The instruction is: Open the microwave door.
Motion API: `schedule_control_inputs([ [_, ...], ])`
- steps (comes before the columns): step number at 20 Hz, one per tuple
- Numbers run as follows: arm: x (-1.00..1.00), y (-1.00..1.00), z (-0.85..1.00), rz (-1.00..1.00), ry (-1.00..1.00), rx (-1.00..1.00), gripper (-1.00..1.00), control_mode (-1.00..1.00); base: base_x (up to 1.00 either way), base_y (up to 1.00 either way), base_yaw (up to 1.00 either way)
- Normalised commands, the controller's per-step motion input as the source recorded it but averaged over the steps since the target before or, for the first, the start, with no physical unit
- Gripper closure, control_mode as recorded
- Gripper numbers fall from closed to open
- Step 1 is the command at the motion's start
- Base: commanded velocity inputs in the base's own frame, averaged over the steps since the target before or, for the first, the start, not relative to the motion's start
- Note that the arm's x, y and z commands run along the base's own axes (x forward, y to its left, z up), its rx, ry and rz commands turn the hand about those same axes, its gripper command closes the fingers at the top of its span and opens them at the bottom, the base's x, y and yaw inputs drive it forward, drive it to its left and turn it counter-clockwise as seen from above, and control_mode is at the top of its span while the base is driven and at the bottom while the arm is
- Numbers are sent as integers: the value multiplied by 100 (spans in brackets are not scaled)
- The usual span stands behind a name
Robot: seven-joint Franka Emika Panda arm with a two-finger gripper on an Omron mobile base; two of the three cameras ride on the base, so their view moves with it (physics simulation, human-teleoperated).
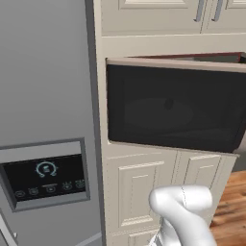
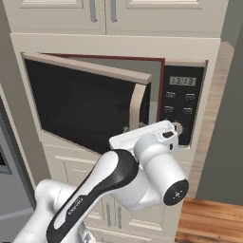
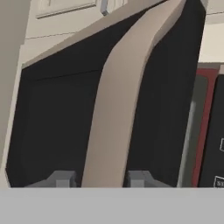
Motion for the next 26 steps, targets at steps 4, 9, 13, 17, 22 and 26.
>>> schedule_control_inputs([
  [4,-87,-3,0,16,0,0,100,-100,0,0,0],
  [9,-20,-14,20,15,-1,0,-100,-100,0,0,0],
  [13,-33,-48,38,9,-9,0,-100,-100,0,0,0],
  [17,-21,-68,33,2,-19,0,-100,-100,0,0,0],
  [22,-8,-66,9,0,-18,-1,-100,-100,0,0,0],
  [26,12,-36,-22,0,-28,-20,-100,-100,0,0,0],
])
